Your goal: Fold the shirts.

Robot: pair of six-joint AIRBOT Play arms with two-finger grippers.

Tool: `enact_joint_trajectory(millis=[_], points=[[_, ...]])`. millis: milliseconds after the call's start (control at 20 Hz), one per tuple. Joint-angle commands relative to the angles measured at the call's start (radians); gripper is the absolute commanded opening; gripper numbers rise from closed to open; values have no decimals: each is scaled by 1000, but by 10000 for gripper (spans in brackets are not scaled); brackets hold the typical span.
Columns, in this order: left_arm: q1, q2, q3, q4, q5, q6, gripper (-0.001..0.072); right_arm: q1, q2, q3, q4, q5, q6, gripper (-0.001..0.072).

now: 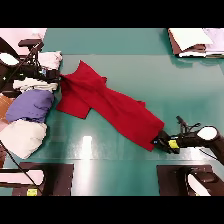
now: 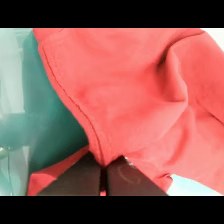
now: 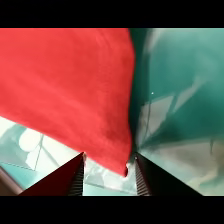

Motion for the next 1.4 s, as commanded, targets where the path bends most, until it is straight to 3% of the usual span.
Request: enact_joint_trajectory(millis=[0,150,250,300,350,650,900,1150,1350], points=[[0,1,1,1,-6,-5,24,109,-102,15,7,-64,23,356],[1,2,1,1,-10,-5,24,164,-171,66,0,-93,23,351],[1,10,1,2,-12,-5,23,190,-200,101,-3,-123,7,103],[1,26,1,11,-12,-7,22,199,-207,119,-2,-136,-5,32],[3,51,2,13,-11,-7,22,203,-206,145,-4,-140,-31,15],[24,373,93,21,-14,-69,23,62,11,580,-186,-36,-71,14],[24,598,462,14,-33,-170,23,-193,147,1162,-264,121,-217,15],[24,654,846,-1,-19,-280,22,-499,118,1656,-262,301,-311,14],[24,653,927,-13,-19,-351,21,-578,1,1906,-248,426,-314,14]])
